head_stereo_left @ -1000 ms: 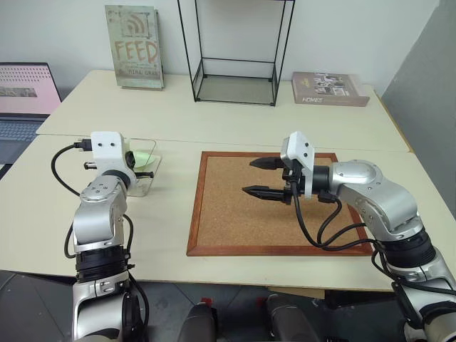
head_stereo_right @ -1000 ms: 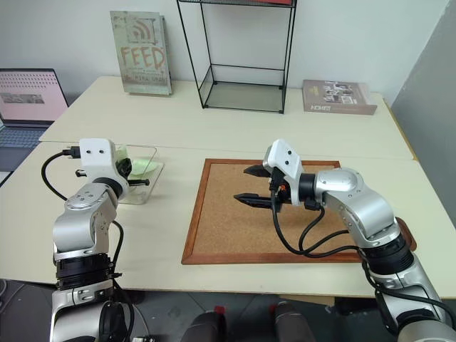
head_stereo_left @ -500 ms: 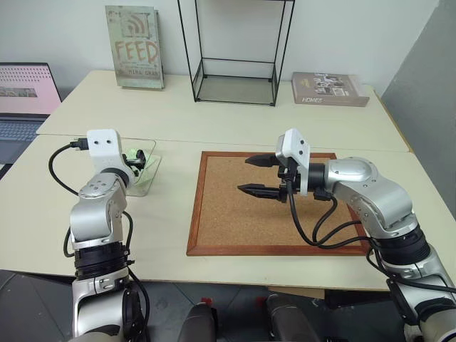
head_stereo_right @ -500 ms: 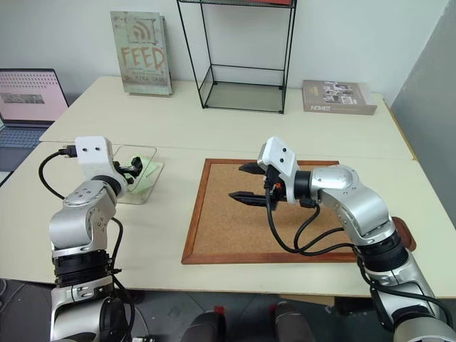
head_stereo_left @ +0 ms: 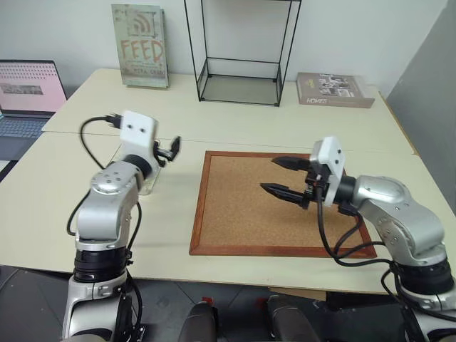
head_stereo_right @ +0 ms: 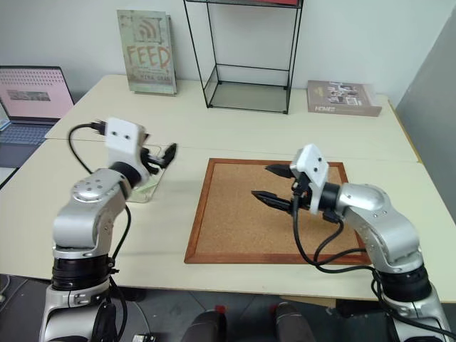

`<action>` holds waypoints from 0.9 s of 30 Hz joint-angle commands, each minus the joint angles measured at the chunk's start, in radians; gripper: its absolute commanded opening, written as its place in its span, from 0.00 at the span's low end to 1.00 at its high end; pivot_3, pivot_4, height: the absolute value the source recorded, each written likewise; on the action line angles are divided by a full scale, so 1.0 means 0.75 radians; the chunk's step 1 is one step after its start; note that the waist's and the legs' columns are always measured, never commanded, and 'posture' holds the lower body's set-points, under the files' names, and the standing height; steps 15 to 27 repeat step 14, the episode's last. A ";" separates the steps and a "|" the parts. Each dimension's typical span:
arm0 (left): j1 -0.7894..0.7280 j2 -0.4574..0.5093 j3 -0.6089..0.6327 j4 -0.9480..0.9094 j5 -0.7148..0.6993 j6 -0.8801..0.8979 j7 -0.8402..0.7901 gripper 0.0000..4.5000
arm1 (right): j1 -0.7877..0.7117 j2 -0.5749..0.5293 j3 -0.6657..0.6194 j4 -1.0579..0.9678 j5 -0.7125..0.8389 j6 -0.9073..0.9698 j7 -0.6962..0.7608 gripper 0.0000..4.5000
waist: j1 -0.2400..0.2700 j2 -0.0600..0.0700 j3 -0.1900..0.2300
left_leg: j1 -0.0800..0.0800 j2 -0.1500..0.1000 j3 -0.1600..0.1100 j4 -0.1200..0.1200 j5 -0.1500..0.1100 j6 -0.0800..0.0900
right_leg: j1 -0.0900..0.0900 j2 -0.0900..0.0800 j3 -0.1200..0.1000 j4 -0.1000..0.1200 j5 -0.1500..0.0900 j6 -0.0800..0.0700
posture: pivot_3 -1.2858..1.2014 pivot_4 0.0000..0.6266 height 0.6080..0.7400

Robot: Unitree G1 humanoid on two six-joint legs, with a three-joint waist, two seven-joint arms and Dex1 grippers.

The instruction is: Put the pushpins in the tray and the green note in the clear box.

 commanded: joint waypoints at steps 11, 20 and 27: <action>0.030 -0.111 -0.133 0.071 -0.127 -0.233 -0.303 0.82 | 0.404 -0.003 -0.176 0.009 -0.166 -0.279 -0.149 0.77 | -0.018 0.001 0.000 | 0.005 0.001 0.005 0.001 0.000 0.000 | 0.002 0.001 0.004 0.002 -0.001 -0.002 | 0.52 0.24 1.00; 0.023 -0.116 -0.147 0.102 -0.113 -0.289 -0.328 0.82 | 0.377 0.007 -0.158 0.041 -0.211 -0.330 -0.173 0.77 | -0.017 0.001 0.000 | 0.005 0.001 0.005 0.001 0.000 0.000 | 0.002 0.002 0.004 0.002 -0.001 -0.002 | 0.52 0.24 1.00; 0.023 -0.116 -0.147 0.102 -0.113 -0.289 -0.328 0.82 | 0.377 0.007 -0.158 0.041 -0.211 -0.330 -0.173 0.77 | -0.017 0.001 0.000 | 0.005 0.001 0.005 0.001 0.000 0.000 | 0.002 0.002 0.004 0.002 -0.001 -0.002 | 0.52 0.24 1.00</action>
